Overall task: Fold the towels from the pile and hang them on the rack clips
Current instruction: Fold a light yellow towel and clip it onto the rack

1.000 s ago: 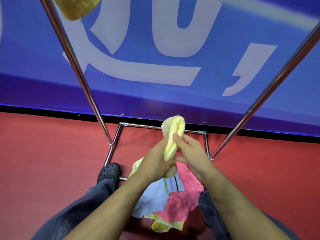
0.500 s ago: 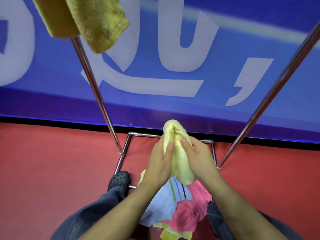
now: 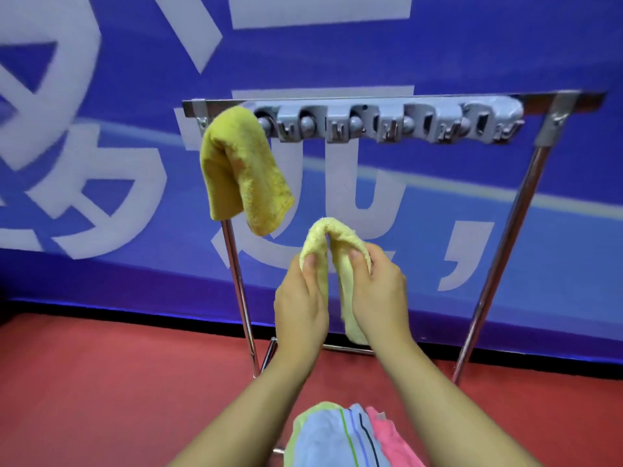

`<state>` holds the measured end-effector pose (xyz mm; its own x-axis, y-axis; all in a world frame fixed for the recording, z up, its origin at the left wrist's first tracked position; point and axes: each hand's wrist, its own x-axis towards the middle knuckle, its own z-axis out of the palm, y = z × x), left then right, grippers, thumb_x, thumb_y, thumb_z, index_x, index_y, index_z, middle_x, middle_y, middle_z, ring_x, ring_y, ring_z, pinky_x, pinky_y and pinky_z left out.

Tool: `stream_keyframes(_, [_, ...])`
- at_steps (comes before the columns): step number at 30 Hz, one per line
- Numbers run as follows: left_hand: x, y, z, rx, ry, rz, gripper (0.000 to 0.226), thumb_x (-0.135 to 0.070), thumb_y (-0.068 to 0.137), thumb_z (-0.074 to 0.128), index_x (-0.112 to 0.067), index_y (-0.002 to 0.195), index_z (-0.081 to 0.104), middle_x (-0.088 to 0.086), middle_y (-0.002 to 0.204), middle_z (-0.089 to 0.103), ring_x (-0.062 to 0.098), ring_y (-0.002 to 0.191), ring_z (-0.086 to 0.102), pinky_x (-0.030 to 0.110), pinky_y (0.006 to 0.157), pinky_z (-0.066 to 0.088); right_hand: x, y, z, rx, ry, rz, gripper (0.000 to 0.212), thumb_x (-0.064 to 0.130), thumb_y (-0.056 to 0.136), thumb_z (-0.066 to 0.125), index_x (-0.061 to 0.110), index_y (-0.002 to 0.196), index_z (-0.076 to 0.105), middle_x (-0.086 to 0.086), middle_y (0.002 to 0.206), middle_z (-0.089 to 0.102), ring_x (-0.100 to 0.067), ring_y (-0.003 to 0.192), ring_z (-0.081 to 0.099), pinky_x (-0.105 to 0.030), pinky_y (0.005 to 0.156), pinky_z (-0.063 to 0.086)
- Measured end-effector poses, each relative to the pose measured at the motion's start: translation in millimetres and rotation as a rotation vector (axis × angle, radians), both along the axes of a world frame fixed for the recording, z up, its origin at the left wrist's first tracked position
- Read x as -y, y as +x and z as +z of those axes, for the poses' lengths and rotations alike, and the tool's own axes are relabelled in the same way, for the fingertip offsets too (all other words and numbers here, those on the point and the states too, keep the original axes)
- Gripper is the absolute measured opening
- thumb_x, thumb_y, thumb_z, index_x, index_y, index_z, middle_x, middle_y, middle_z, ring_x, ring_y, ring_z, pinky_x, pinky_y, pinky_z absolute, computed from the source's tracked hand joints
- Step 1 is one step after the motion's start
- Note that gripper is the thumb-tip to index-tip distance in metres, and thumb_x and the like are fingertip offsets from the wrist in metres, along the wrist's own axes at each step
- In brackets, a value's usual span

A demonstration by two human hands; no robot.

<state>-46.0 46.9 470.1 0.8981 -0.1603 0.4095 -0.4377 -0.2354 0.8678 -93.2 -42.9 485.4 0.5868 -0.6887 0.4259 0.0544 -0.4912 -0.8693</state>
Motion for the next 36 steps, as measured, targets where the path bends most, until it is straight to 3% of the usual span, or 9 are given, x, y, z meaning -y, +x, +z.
stream_keyframes(4, [-4.9, -5.4, 55.7, 0.065, -0.123, 0.086, 0.041, -0.042, 0.109, 0.028, -0.021, 0.119, 0.061, -0.002, 0.092, 0.067, 0.027, 0.093, 0.062, 0.031, 0.068, 0.031, -18.4, 6.6, 55.3, 0.107, -0.068, -0.036, 0.028, 0.031, 0.105, 0.046, 0.030, 0.123, 0.067, 0.005, 0.100, 0.075, -0.023, 0.096, 0.067, -0.043, 0.082, 0.053])
stream_keyframes(8, [-7.2, 0.2, 96.1, 0.101, -0.221, 0.147, 0.037, -0.039, 0.110, 0.029, -0.018, 0.115, 0.059, -0.004, 0.095, 0.061, 0.024, 0.094, 0.058, 0.030, 0.068, 0.029, -27.8, 17.4, 94.1, 0.172, -0.151, -0.062, 0.029, 0.029, 0.105, 0.045, 0.028, 0.124, 0.067, 0.001, 0.099, 0.075, -0.026, 0.093, 0.066, -0.040, 0.076, 0.050])
stream_keyframes(12, [-10.1, 12.1, 127.7, 0.116, -0.295, 0.193, 0.041, -0.042, 0.109, 0.028, -0.017, 0.114, 0.060, 0.003, 0.099, 0.067, 0.030, 0.097, 0.061, 0.041, 0.077, 0.045, -33.0, 31.2, 125.0, 0.185, -0.212, -0.069, 0.028, 0.028, 0.105, 0.044, 0.029, 0.123, 0.066, -0.002, 0.092, 0.072, -0.028, 0.086, 0.061, -0.037, 0.066, 0.037])
stream_keyframes(16, [-11.5, 28.5, 153.0, 0.144, -0.316, 0.250, 0.042, -0.041, 0.110, 0.028, -0.016, 0.112, 0.061, 0.003, 0.094, 0.066, 0.030, 0.093, 0.061, 0.040, 0.078, 0.046, -32.5, 44.8, 149.1, 0.166, -0.261, -0.070, 0.028, 0.027, 0.105, 0.041, 0.028, 0.120, 0.065, -0.005, 0.087, 0.069, -0.030, 0.083, 0.058, -0.038, 0.065, 0.037])
stream_keyframes(18, [-11.0, 38.7, 159.4, 0.152, -0.325, 0.272, 0.042, -0.041, 0.110, 0.028, -0.016, 0.111, 0.061, -0.005, 0.087, 0.062, 0.021, 0.086, 0.059, 0.036, 0.076, 0.042, -31.2, 51.1, 157.9, 0.139, -0.286, -0.086, 0.029, 0.027, 0.105, 0.040, 0.028, 0.121, 0.064, -0.005, 0.086, 0.067, -0.030, 0.082, 0.056, -0.037, 0.064, 0.035])
stream_keyframes(21, [-10.3, 50.8, 162.9, 0.169, -0.315, 0.293, 0.039, -0.039, 0.111, 0.028, -0.018, 0.110, 0.061, -0.016, 0.080, 0.054, 0.003, 0.075, 0.054, 0.030, 0.073, 0.039, -29.0, 57.1, 165.5, 0.113, -0.331, -0.106, 0.032, 0.024, 0.105, 0.039, 0.028, 0.126, 0.063, -0.008, 0.091, 0.068, -0.033, 0.085, 0.058, -0.042, 0.068, 0.047])
stream_keyframes(24, [-9.3, 57.9, 163.7, 0.165, -0.276, 0.294, 0.040, -0.040, 0.111, 0.027, -0.018, 0.111, 0.060, -0.008, 0.086, 0.058, 0.015, 0.081, 0.058, 0.032, 0.072, 0.039, -24.9, 59.4, 167.2, 0.117, -0.375, -0.135, 0.035, 0.021, 0.105, 0.039, 0.028, 0.131, 0.062, -0.009, 0.092, 0.070, -0.035, 0.085, 0.060, -0.044, 0.068, 0.050])
stream_keyframes(27, [-8.4, 64.6, 163.6, 0.163, -0.241, 0.281, 0.040, -0.041, 0.111, 0.025, -0.021, 0.110, 0.059, -0.004, 0.092, 0.061, 0.021, 0.087, 0.061, 0.036, 0.073, 0.045, -20.0, 61.1, 166.8, 0.073, -0.440, -0.166, 0.037, 0.021, 0.106, 0.038, 0.026, 0.137, 0.059, -0.011, 0.097, 0.071, -0.037, 0.090, 0.060, -0.040, 0.065, 0.043])
stream_keyframes(36, [-5.6, 77.4, 159.5, 0.171, -0.216, 0.267, 0.036, -0.040, 0.111, 0.025, -0.024, 0.112, 0.058, -0.007, 0.089, 0.060, 0.013, 0.082, 0.059, 0.026, 0.061, 0.041, -8.2, 72.1, 163.1, 0.103, -0.514, -0.261, 0.038, 0.020, 0.106, 0.040, 0.024, 0.140, 0.057, -0.013, 0.097, 0.070, -0.038, 0.088, 0.063, -0.036, 0.062, 0.037])
